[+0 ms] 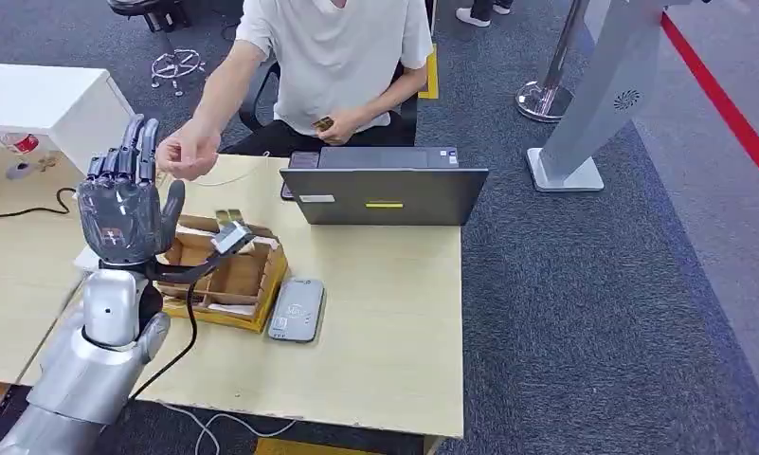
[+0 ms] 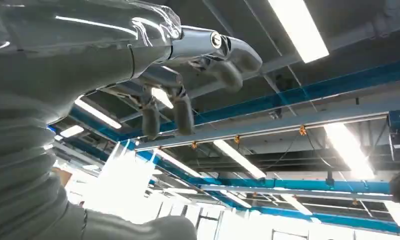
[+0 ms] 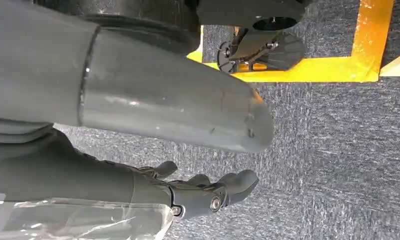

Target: Pass the card to the sensor for recognition and then transmit it.

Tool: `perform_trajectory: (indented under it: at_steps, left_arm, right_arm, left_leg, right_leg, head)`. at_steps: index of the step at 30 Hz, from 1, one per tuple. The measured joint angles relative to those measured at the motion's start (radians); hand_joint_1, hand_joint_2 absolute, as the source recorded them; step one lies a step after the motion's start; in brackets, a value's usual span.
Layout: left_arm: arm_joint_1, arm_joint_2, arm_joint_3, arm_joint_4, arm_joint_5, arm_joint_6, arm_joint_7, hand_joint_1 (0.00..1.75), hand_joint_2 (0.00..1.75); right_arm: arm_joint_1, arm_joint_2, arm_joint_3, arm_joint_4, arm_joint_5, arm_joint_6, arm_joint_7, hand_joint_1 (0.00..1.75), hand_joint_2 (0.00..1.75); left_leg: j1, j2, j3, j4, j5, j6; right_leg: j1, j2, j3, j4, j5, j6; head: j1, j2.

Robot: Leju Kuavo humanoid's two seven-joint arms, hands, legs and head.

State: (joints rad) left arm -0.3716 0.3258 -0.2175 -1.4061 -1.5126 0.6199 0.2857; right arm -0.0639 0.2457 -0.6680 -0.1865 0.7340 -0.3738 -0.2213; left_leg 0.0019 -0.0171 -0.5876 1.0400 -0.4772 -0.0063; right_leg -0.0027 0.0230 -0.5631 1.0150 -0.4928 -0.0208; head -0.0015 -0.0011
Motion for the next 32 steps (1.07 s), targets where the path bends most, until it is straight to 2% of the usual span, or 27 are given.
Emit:
perform_trajectory:
  at_steps: [7,12,15,17,20,21,23,25,26,28,30,32]
  left_arm:
    - [0.021,-0.016,-0.003,-0.011,0.000,-0.001,-0.041,0.00,1.75]
    - [0.101,-0.018,0.007,-0.086,0.000,0.000,-0.084,0.00,1.75]
    - [0.196,-0.029,0.068,-0.164,0.002,0.007,-0.168,0.00,1.75]
    - [0.279,-0.030,0.147,-0.231,0.022,0.026,-0.227,0.00,1.75]
    - [0.419,-0.029,0.299,-0.330,0.148,0.055,-0.315,0.00,1.75]
    - [0.465,-0.029,0.358,-0.359,0.209,0.055,-0.368,0.00,1.75]
    - [0.536,-0.038,0.509,-0.408,0.343,0.035,-0.510,0.00,1.75]
    - [0.574,-0.057,0.682,-0.441,0.485,-0.036,-0.658,0.00,1.75]
    - [0.577,-0.067,0.782,-0.446,0.553,-0.096,-0.741,0.00,1.75]
    - [0.566,-0.083,0.985,-0.445,0.627,-0.219,-0.866,0.00,1.75]
    - [0.537,-0.094,1.200,-0.440,0.647,-0.315,-0.953,0.00,1.75]
    - [0.508,-0.101,1.345,-0.424,0.631,-0.358,-0.970,0.00,1.75]
  right_arm:
    - [0.000,0.000,-0.002,0.000,-0.011,0.000,-0.003,0.00,0.00]
    - [0.001,0.000,-0.011,0.000,-0.025,-0.005,-0.006,0.00,0.00]
    - [0.001,0.000,-0.027,0.000,-0.039,-0.015,-0.013,0.00,0.00]
    - [0.002,0.000,-0.039,0.000,-0.053,-0.019,-0.023,0.00,0.00]
    - [0.003,0.000,-0.061,0.000,-0.073,-0.026,-0.036,0.00,0.00]
    - [0.004,0.000,-0.068,0.000,-0.077,-0.030,-0.040,0.00,0.00]
    - [0.006,0.000,-0.085,0.001,-0.089,-0.035,-0.045,0.00,0.00]
    - [0.006,0.000,-0.102,0.002,-0.100,-0.036,-0.055,0.00,0.00]
    - [0.006,0.000,-0.110,0.002,-0.106,-0.037,-0.057,0.00,0.00]
    - [0.006,0.000,-0.124,0.002,-0.108,-0.040,-0.057,0.00,0.00]
    - [0.008,0.000,-0.137,0.002,-0.109,-0.050,-0.056,0.00,0.00]
    - [0.007,0.000,-0.146,0.002,-0.108,-0.054,-0.050,0.00,0.00]
  left_leg:
    - [0.000,0.000,0.000,0.000,0.000,0.000]
    - [0.000,0.000,-0.001,0.000,0.000,0.000]
    - [0.000,0.001,-0.002,-0.001,-0.001,0.000]
    - [0.000,0.002,-0.002,-0.001,-0.001,-0.001]
    - [0.000,0.003,-0.001,-0.002,-0.003,-0.002]
    - [0.000,0.003,-0.001,-0.002,-0.003,-0.002]
    - [0.001,0.002,-0.002,-0.003,-0.002,-0.002]
    - [0.001,0.001,-0.002,-0.003,-0.002,-0.002]
    - [0.001,0.001,-0.002,-0.003,-0.002,-0.002]
    - [0.002,0.002,-0.002,-0.003,-0.003,-0.003]
    - [0.003,0.003,-0.002,-0.003,-0.003,-0.003]
    - [0.002,0.002,-0.002,-0.003,-0.003,-0.003]
  right_leg:
    - [0.000,0.000,0.000,0.000,0.000,0.000]
    - [0.000,0.000,0.000,0.000,0.000,0.000]
    - [0.000,0.002,-0.001,0.000,0.000,0.000]
    - [0.000,0.003,-0.001,0.000,-0.001,0.000]
    - [0.000,0.004,-0.001,0.001,-0.002,-0.002]
    - [0.000,0.004,-0.002,0.000,-0.003,-0.002]
    - [0.000,0.003,-0.002,0.000,-0.003,-0.002]
    - [0.001,0.002,-0.002,0.001,-0.004,-0.003]
    - [0.001,0.002,-0.002,0.001,-0.004,-0.003]
    - [0.002,0.002,-0.003,0.001,-0.004,-0.004]
    - [0.003,0.003,-0.003,0.001,-0.004,-0.004]
    - [0.003,0.002,-0.003,0.001,-0.004,-0.004]
  head:
    - [0.000,0.000]
    - [0.000,0.000]
    - [0.000,0.000]
    - [0.001,0.000]
    - [0.001,0.000]
    - [0.001,0.000]
    - [0.000,0.000]
    - [0.001,0.000]
    - [0.000,0.000]
    - [0.000,0.000]
    - [0.000,0.000]
    - [0.000,0.000]
